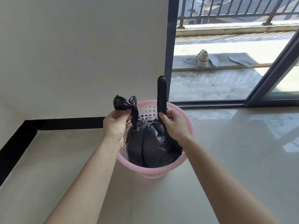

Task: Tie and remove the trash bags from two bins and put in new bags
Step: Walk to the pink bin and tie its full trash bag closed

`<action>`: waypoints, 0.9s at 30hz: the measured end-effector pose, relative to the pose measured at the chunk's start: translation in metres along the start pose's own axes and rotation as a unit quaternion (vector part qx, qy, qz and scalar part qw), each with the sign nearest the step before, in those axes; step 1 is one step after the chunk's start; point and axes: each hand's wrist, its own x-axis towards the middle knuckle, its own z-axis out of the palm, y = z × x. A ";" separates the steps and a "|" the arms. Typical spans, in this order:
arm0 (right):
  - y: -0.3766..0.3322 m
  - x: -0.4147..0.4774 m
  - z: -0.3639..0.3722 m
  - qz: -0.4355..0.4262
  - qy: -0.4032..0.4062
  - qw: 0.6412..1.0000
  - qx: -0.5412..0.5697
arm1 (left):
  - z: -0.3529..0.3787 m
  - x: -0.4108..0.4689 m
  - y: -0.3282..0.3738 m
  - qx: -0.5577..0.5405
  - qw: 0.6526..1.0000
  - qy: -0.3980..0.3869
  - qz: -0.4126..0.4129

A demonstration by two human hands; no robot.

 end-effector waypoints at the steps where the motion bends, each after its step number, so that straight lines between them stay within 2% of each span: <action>1: -0.005 -0.002 -0.003 -0.016 0.015 0.999 0.030 | 0.000 0.004 -0.002 -0.007 1.000 0.028 -0.001; 3: -0.013 -0.004 -0.007 -0.025 0.035 0.996 0.076 | 0.002 0.008 -0.008 0.011 0.998 0.056 -0.033; 5: -0.015 -0.003 -0.006 -0.023 0.045 0.991 0.127 | 0.004 0.005 -0.012 0.076 0.995 0.025 -0.059; 8: -0.021 -0.002 -0.006 -0.008 0.039 0.972 0.231 | 0.006 0.001 -0.022 0.290 0.956 -0.034 -0.002; 10: -0.021 -0.003 -0.008 -0.011 0.019 0.961 0.277 | 0.008 0.002 -0.024 0.351 0.936 -0.003 0.037; 12: -0.022 -0.004 -0.010 -0.031 -0.002 0.966 0.256 | 0.005 0.006 -0.022 0.333 0.932 0.033 0.139; 14: -0.025 -0.007 -0.011 -0.073 -0.023 0.983 0.164 | 0.005 0.007 -0.015 0.291 0.923 0.022 0.251; 16: -0.028 -0.011 -0.010 -0.119 -0.039 0.990 0.060 | 0.008 0.006 -0.006 0.263 0.918 -0.008 0.296; 18: -0.030 -0.015 -0.007 -0.138 -0.023 0.990 -0.029 | 0.012 0.004 0.002 0.188 0.942 -0.031 0.276; 22: -0.025 -0.018 0.001 -0.197 0.033 0.974 -0.103 | 0.017 -0.001 0.013 0.031 0.979 -0.087 0.183; 25: -0.018 -0.015 0.002 -0.167 0.069 0.982 -0.063 | 0.017 -0.004 0.011 -0.032 0.992 -0.110 0.057; 27: -0.018 -0.014 -0.001 -0.146 0.091 0.985 -0.008 | 0.013 -0.003 0.007 -0.090 0.986 -0.133 -0.042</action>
